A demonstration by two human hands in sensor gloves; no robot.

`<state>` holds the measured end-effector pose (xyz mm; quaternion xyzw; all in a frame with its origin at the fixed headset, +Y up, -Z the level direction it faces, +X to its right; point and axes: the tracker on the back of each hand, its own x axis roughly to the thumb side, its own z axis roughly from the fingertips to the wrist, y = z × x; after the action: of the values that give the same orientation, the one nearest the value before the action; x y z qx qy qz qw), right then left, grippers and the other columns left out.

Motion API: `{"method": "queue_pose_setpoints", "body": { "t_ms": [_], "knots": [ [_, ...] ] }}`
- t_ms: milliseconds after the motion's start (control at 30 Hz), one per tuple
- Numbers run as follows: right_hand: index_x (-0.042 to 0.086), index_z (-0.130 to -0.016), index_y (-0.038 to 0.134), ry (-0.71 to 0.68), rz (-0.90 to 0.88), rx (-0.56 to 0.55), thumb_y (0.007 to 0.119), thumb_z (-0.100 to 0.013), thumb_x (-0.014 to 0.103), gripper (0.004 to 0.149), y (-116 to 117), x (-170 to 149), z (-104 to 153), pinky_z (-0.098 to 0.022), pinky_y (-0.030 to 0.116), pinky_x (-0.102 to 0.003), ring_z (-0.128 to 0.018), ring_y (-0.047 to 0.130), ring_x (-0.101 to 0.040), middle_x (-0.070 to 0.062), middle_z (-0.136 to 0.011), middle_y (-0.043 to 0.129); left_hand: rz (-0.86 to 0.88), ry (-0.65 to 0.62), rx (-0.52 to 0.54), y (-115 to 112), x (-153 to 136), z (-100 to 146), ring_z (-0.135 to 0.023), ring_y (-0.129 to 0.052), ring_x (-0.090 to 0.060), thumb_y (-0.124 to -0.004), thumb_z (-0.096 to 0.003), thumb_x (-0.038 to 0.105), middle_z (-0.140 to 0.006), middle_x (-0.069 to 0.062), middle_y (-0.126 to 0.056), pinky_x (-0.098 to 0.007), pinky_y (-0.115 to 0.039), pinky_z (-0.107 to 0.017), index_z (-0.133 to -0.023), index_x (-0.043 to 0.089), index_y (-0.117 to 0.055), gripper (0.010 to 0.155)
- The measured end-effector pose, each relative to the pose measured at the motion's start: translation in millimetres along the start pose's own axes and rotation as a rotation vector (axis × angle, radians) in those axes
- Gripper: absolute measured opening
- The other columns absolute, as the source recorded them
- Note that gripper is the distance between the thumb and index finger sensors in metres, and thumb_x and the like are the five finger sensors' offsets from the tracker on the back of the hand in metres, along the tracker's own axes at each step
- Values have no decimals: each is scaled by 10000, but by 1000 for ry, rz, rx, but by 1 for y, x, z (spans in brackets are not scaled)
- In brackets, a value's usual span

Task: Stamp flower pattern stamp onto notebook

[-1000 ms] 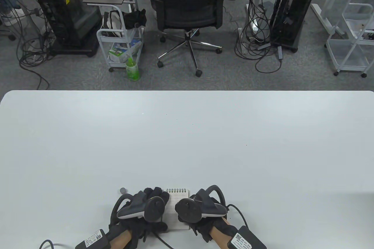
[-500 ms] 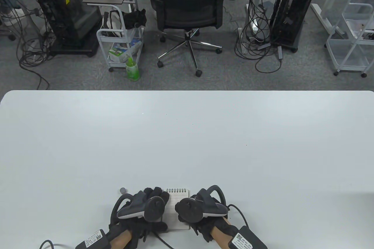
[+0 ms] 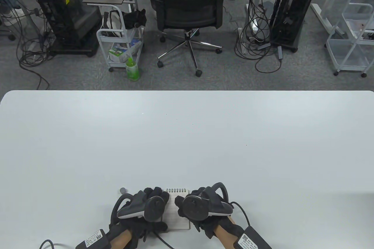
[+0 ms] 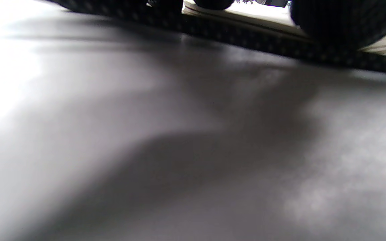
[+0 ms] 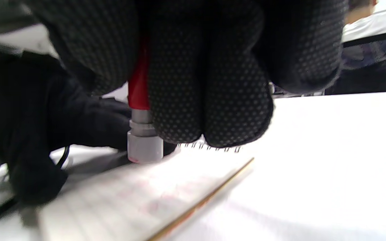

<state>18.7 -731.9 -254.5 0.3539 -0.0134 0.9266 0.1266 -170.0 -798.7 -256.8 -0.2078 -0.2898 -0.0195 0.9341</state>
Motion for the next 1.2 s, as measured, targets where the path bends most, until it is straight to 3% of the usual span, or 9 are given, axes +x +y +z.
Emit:
{"method": "queue_pose_setpoints", "body": {
  "t_ms": [167, 467, 633, 900, 1100, 1200],
  "knots": [
    [201, -780, 905, 127, -150, -155, 903, -355, 340, 447, -7, -24, 5, -468, 817, -536, -502, 1044, -339, -107, -601, 1004, 0, 0, 0, 0, 0, 0, -996, -313, -487, -670, -329, 656, -1121, -172, -268, -647, -417, -678, -1071, 164, -302, 963],
    [163, -815, 877, 362, -517, -265, 883, -371, 282, 460, 1, -72, 17, -447, 825, -532, -544, 1035, -377, -144, -650, 990, 2, -2, 2, 0, 0, -1, -995, -318, -492, -671, -328, 655, -1122, -173, -266, -647, -418, -675, -1070, 161, -305, 964],
    [135, -799, 890, 410, -703, -327, 918, -353, 272, 468, 7, -86, 21, -427, 836, -528, -519, 1050, -379, -157, -624, 1007, 12, -8, 13, 2, -1, -1, -991, -347, -493, -685, -326, 651, -1120, -178, -296, -638, -441, -669, -1069, 157, -334, 958],
    [130, -783, 903, 445, -830, -365, 943, -335, 269, 470, 9, -99, 25, -414, 842, -523, -503, 1061, -374, -157, -607, 1020, 57, -10, 44, 11, -5, 2, -970, -468, -480, -687, -337, 641, -1113, -187, -382, -605, -502, -658, -1064, 143, -402, 925],
    [139, -784, 904, 455, -855, -372, 943, -335, 264, 467, 8, -100, 26, -418, 838, -526, -510, 1057, -376, -156, -616, 1016, 197, 20, 180, 34, -24, 18, -931, -558, -483, -705, -363, 598, -1090, -201, -488, -591, -558, -617, -1045, 121, -506, 855],
    [145, -785, 903, 453, -872, -375, 944, -335, 264, 467, 8, -99, 26, -422, 834, -527, -518, 1053, -378, -154, -624, 1012, 197, 202, 347, 48, -49, 35, -916, -583, -507, -671, -418, 508, -1077, -201, -559, -625, -541, -605, -1022, 110, -595, 727]
  ]
}}
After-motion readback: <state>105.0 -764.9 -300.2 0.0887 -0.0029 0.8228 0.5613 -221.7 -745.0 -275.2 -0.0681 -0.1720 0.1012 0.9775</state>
